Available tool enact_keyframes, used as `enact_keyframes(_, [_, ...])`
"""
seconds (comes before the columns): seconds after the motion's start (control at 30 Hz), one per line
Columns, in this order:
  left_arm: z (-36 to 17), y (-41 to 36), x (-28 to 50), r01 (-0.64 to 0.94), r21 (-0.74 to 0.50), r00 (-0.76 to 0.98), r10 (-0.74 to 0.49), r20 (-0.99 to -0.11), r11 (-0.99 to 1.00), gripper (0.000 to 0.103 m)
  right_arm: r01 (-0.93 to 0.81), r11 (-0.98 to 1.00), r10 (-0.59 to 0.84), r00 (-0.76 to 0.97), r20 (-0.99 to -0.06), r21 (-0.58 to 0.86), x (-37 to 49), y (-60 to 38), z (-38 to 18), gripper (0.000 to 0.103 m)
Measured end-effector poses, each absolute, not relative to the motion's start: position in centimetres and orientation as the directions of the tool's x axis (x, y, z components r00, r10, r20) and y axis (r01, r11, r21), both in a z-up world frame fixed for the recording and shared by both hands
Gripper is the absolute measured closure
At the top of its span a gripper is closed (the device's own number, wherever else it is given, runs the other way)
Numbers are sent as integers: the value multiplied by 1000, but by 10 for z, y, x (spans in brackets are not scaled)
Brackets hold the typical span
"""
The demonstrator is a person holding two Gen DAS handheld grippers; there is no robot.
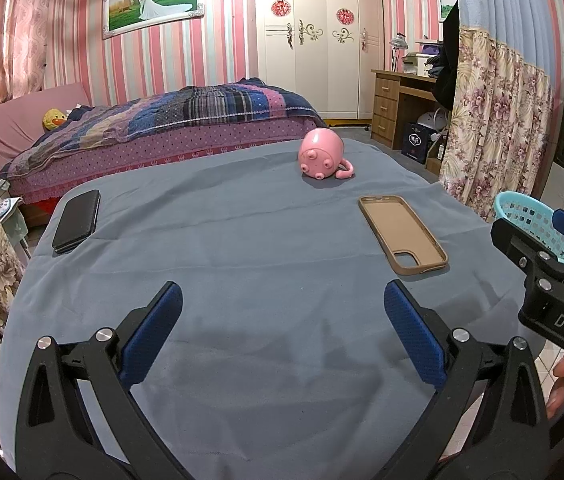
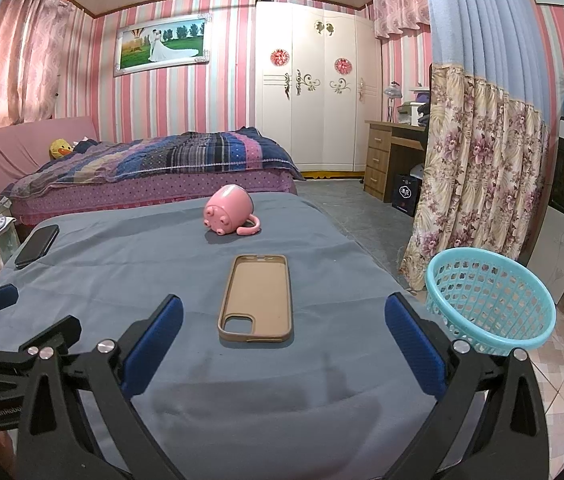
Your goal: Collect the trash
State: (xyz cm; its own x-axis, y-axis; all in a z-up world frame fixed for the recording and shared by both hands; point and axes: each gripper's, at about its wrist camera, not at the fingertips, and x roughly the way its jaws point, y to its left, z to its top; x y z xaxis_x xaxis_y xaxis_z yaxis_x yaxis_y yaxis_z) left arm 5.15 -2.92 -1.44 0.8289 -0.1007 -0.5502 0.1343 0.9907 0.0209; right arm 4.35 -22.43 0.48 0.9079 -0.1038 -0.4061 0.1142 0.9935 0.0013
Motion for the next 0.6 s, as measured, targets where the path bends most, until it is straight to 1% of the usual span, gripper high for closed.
enact_keyframes(0.6, [-14, -28, 51, 135, 12, 826, -105, -554, 991, 6, 114, 993, -104, 909, -405, 1, 43, -224, 4, 4])
